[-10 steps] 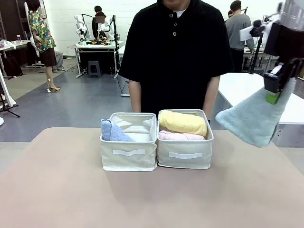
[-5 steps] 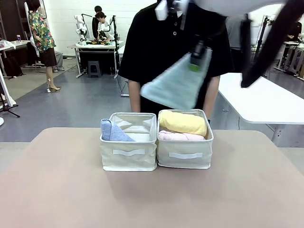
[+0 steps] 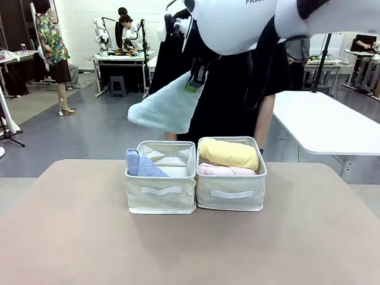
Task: Sort the towels based on their folding style.
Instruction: Pick up another triangle-folded towel from the table and place it in the left Fabric basket.
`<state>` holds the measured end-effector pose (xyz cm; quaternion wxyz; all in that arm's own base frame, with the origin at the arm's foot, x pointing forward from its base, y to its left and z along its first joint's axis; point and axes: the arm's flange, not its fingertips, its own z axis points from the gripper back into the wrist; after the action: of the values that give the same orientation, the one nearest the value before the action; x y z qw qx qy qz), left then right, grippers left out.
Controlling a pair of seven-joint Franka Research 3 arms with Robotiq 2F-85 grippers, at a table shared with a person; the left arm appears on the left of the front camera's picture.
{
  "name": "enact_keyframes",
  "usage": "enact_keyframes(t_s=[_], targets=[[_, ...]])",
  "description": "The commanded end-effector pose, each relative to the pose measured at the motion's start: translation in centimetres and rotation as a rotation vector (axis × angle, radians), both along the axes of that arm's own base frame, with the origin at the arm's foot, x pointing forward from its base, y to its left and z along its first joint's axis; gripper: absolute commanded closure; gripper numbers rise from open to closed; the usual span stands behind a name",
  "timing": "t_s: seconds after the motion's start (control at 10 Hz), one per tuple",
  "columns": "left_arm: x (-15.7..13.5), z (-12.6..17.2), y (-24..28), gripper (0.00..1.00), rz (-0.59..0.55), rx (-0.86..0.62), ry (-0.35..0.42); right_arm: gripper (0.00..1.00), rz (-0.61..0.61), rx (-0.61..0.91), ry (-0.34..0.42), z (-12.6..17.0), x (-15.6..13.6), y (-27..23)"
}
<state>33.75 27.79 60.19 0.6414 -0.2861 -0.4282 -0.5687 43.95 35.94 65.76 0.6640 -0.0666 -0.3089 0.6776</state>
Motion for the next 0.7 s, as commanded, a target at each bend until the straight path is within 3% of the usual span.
enact_keyframes(t_s=[0.0,0.6], targets=[[-0.2,0.1,0.0,0.0,0.004,-0.009,-0.007,0.81,0.063,0.008,0.012,0.8,-0.2,-1.4],[-0.2,0.1,0.0,0.0,0.004,-0.009,-0.007,0.81,0.027,-0.001,0.01,-0.2,0.1,0.0]])
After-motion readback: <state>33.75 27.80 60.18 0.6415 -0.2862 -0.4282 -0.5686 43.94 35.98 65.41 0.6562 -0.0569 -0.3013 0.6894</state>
